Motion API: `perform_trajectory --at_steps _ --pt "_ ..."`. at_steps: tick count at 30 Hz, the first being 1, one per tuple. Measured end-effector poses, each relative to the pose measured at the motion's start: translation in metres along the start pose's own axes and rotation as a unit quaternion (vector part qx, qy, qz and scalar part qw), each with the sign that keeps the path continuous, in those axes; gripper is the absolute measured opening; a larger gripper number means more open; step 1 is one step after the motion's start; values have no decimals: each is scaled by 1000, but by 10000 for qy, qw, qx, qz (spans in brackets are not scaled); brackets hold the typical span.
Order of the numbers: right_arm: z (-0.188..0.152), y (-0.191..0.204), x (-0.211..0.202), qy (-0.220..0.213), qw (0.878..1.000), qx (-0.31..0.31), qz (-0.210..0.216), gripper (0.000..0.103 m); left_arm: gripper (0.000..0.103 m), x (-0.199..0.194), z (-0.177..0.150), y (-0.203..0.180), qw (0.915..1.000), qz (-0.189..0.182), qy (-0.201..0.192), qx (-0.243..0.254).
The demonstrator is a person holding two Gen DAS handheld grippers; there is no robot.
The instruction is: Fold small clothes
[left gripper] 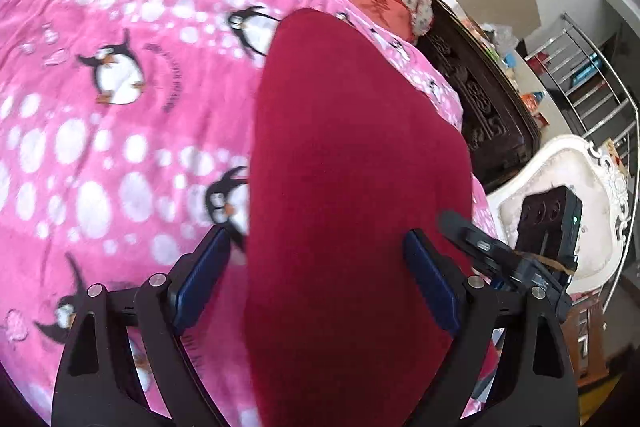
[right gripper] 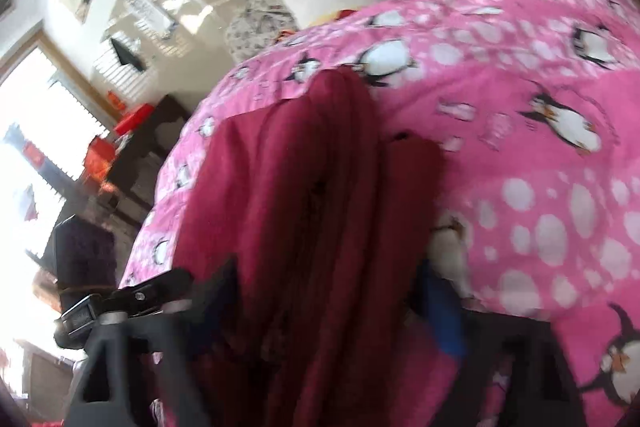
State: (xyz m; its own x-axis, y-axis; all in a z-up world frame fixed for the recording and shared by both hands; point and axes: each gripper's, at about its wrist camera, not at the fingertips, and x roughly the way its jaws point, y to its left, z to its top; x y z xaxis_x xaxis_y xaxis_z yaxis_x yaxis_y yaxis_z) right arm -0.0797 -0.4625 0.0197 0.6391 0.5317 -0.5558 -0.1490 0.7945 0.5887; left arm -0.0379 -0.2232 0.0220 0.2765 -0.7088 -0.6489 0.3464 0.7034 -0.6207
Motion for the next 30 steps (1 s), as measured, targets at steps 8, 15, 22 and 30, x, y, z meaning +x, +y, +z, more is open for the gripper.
perform_trajectory --at_steps 8,15,22,30 --pt "5 32 -37 -284 9982 -508 114 47 79 -30 -1 -53 9979 -128 -130 626" --pt "1 13 -25 -91 9975 -464 -525 49 79 -4 -21 -37 9985 239 246 433" --pt "9 18 -54 -399 9955 -393 -759 59 79 -20 -39 -46 9923 783 -42 961" --pt "29 61 -32 -289 9907 -1154 -662 50 79 -17 -26 -53 9867 1092 -320 1161"
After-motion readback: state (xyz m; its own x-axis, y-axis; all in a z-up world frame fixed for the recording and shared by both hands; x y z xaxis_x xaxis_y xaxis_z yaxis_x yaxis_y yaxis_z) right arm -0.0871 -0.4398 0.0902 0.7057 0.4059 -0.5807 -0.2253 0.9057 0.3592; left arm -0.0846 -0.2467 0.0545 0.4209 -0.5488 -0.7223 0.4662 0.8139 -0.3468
